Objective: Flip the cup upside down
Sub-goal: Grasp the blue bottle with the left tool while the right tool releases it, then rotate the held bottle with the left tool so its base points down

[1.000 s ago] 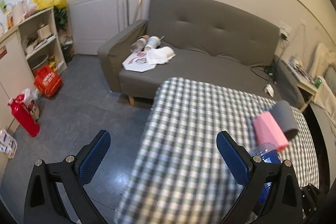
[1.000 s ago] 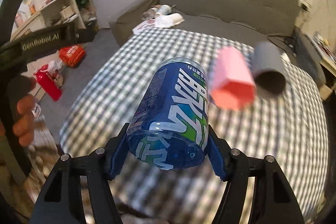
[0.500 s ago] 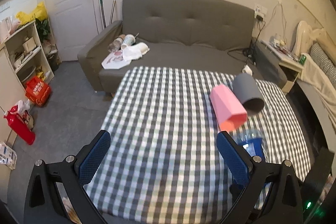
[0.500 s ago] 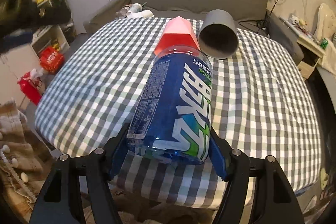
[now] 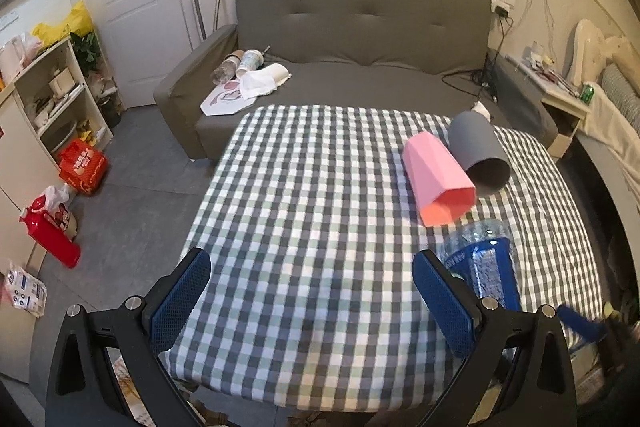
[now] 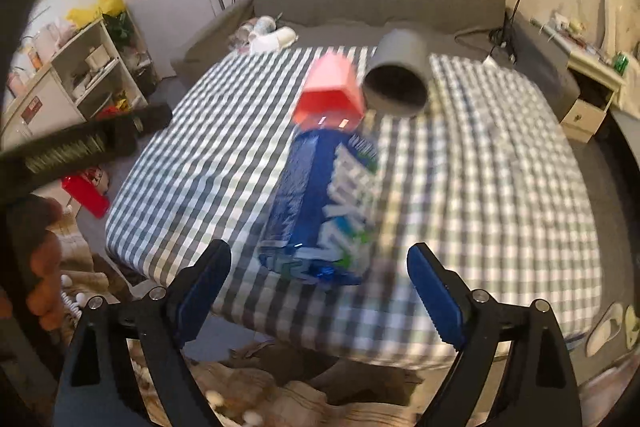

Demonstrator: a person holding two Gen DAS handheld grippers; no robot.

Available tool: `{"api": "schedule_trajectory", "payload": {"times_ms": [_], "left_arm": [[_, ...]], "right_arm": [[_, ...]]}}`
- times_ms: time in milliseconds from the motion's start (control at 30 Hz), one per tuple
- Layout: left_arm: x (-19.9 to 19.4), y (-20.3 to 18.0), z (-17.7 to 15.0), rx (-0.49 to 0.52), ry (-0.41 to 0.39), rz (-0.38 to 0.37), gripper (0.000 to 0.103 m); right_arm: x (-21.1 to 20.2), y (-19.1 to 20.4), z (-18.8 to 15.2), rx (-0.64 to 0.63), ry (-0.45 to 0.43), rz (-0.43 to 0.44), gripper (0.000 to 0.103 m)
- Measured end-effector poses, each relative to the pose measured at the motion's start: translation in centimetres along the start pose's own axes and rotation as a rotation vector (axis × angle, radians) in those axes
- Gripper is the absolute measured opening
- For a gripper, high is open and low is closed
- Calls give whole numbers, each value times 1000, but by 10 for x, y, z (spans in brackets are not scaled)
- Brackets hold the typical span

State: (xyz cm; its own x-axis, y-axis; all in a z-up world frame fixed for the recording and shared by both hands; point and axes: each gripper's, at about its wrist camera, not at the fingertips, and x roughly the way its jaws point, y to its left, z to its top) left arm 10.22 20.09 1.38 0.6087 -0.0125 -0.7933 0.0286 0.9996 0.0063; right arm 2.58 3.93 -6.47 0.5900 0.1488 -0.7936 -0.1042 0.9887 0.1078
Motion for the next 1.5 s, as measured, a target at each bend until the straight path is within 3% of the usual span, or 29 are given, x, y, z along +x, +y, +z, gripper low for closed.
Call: {"api": "schedule_trajectory", "payload": {"times_ms": [300, 400, 733, 1100, 1167, 1300, 1500], "left_arm": [[-2, -50, 1, 46, 45, -103, 103], [0, -70, 3, 71, 61, -142, 103], [34, -124, 8, 164, 180, -174, 103], [74, -130, 1, 169, 328, -222, 102], [77, -129, 3, 168, 335, -235, 97], [79, -124, 7, 142, 350, -264, 76], [72, -116, 15, 131, 322, -277, 75]], "right_arm": [[-41, -77, 29, 12, -117, -155, 90], [-40, -98, 28, 68, -119, -152, 90], [-22, -114, 26, 107, -75, -152, 90], [-4, -126, 34, 149, -44, -164, 90], [-1, -125, 35, 144, -41, -163, 90], [4, -122, 38, 134, -36, -166, 90], [5, -118, 39, 121, -38, -170, 90]]}}
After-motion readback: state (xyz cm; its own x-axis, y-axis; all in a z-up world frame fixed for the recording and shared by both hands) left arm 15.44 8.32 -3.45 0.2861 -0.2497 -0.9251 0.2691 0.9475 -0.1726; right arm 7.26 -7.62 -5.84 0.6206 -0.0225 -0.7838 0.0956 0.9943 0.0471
